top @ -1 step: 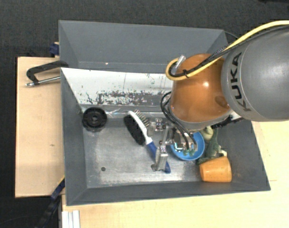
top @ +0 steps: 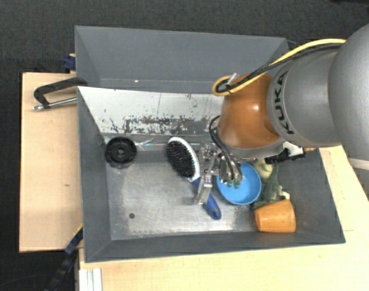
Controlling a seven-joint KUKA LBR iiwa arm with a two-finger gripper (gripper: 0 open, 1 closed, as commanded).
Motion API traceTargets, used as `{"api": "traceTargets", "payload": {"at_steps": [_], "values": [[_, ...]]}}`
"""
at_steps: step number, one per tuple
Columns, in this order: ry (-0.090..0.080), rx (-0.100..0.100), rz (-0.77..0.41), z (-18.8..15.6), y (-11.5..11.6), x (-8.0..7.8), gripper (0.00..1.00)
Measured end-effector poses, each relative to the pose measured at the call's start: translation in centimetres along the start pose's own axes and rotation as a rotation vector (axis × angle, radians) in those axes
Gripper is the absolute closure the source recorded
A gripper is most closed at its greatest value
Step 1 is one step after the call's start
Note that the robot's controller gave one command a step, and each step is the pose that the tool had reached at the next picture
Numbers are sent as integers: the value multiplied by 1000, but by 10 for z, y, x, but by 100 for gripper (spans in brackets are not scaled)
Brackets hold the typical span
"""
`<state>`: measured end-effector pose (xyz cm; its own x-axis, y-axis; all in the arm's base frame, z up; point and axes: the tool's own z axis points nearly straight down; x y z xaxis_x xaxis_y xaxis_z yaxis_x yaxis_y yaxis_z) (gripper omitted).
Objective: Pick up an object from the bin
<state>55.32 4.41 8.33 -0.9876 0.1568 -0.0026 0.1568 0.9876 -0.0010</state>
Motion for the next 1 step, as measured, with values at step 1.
{"api": "traceTargets", "payload": {"at_steps": [1], "values": [[-9, -3, 144, 10, 9, 8, 0]]}}
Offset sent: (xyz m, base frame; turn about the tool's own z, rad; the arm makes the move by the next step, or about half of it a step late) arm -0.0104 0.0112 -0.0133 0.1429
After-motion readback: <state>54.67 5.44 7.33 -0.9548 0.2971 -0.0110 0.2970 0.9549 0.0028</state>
